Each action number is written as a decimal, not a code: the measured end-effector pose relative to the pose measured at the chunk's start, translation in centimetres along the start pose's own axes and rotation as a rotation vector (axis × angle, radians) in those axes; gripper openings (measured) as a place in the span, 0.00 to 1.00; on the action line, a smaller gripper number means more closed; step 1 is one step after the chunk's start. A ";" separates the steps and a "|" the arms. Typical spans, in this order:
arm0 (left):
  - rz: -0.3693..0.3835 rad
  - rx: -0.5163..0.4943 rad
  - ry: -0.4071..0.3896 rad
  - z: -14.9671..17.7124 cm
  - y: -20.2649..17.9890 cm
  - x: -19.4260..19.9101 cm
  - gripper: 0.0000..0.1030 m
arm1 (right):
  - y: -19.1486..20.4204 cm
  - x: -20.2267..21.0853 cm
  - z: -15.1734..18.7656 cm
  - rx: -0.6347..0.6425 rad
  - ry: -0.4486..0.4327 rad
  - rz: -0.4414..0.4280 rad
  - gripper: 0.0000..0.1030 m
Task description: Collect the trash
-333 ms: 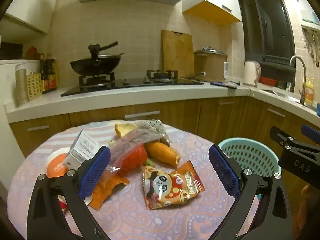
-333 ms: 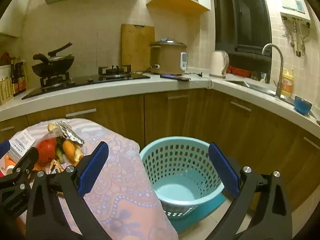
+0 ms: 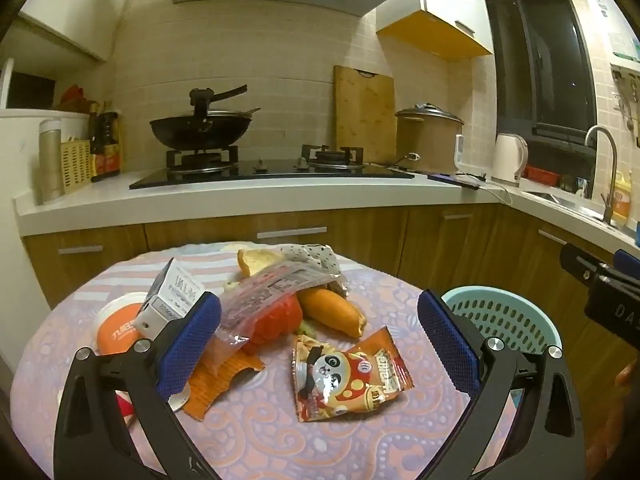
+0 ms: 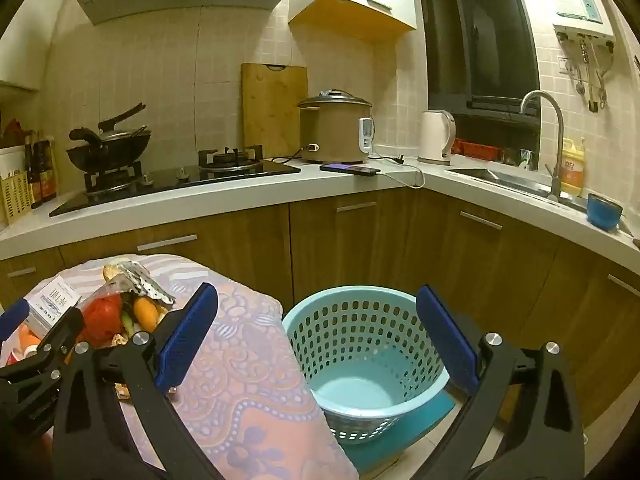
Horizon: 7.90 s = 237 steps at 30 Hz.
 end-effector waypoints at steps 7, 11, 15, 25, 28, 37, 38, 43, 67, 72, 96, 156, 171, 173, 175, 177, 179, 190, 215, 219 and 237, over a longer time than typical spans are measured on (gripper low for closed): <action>-0.001 0.010 -0.004 -0.4 0.9 -0.5 0.93 | 0.1 -0.1 0.1 -0.007 -0.012 -0.005 0.92; -0.012 -0.005 -0.020 0.0 0.1 0.0 0.93 | -0.1 -0.2 0.2 -0.014 -0.007 -0.010 0.92; -0.018 -0.013 -0.027 0.0 -0.2 0.1 0.93 | -0.3 -0.3 0.2 -0.022 0.002 -0.011 0.92; -0.015 -0.002 -0.031 0.0 0.0 0.2 0.93 | -0.5 -0.4 0.2 -0.025 0.004 -0.007 0.92; -0.016 -0.003 -0.035 0.1 0.1 0.3 0.93 | -0.6 -0.4 0.1 -0.025 0.005 -0.008 0.92; -0.017 -0.002 -0.037 0.1 0.1 0.3 0.93 | -0.5 -0.4 0.1 -0.030 0.006 -0.005 0.92; -0.018 -0.002 -0.038 0.1 0.1 0.3 0.93 | -0.5 -0.3 0.1 -0.031 0.005 -0.005 0.92; -0.020 -0.003 -0.039 0.2 0.0 0.3 0.93 | -0.5 -0.4 0.1 -0.031 0.007 -0.005 0.92; -0.018 -0.001 -0.036 0.3 0.1 0.2 0.93 | -0.6 -0.6 0.3 -0.034 0.014 -0.004 0.92; -0.018 0.000 -0.036 0.3 0.1 0.2 0.93 | -0.6 -0.7 0.3 -0.034 0.015 -0.005 0.92; -0.018 0.007 -0.037 0.3 0.5 0.3 0.93 | -0.1 -1.2 0.6 -0.028 0.027 -0.019 0.89; 0.070 0.233 0.355 9.2 13.3 5.1 0.89 | 13.5 -3.0 7.1 0.185 0.240 -0.354 0.62; -0.026 0.086 0.453 7.7 20.6 0.9 0.93 | 13.5 -3.1 7.1 0.183 0.241 -0.348 0.62; 0.008 0.081 0.467 7.8 20.8 0.2 0.93 | 13.5 -3.2 7.2 0.186 0.245 -0.346 0.62; 0.032 0.075 0.476 7.7 20.6 -0.5 0.93 | 13.6 -3.3 7.2 0.188 0.248 -0.343 0.62; 0.046 0.046 0.491 7.6 20.0 -1.2 0.93 | 13.7 -3.3 7.2 0.191 0.250 -0.341 0.62; 0.050 0.019 0.509 7.7 19.2 -1.8 0.92 | 13.8 -3.4 7.3 0.193 0.251 -0.340 0.62; 0.021 0.037 0.515 8.8 17.5 -0.8 0.91 | 13.5 -3.9 7.3 0.168 0.278 -0.362 0.62; 0.065 0.154 0.404 6.9 14.3 2.2 0.91 | 16.7 -7.4 6.7 0.319 0.403 -0.462 0.85; 0.072 0.148 0.399 6.7 14.0 2.2 0.91 | 18.4 -8.6 7.4 0.356 0.441 -0.469 0.86; 0.102 0.135 0.417 7.0 11.9 1.4 0.91 | 18.8 -9.7 8.8 0.367 0.530 -0.479 0.51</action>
Point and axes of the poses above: each gripper's, at about its wrist camera, not at the fingertips, and x roughly against the way its jaws point, y to its left, z to its underside, the point moved 5 cm from there along -x, roughly the way its jaws point, and after that the axes turned 7 degrees about y, right-handed, at the moved point
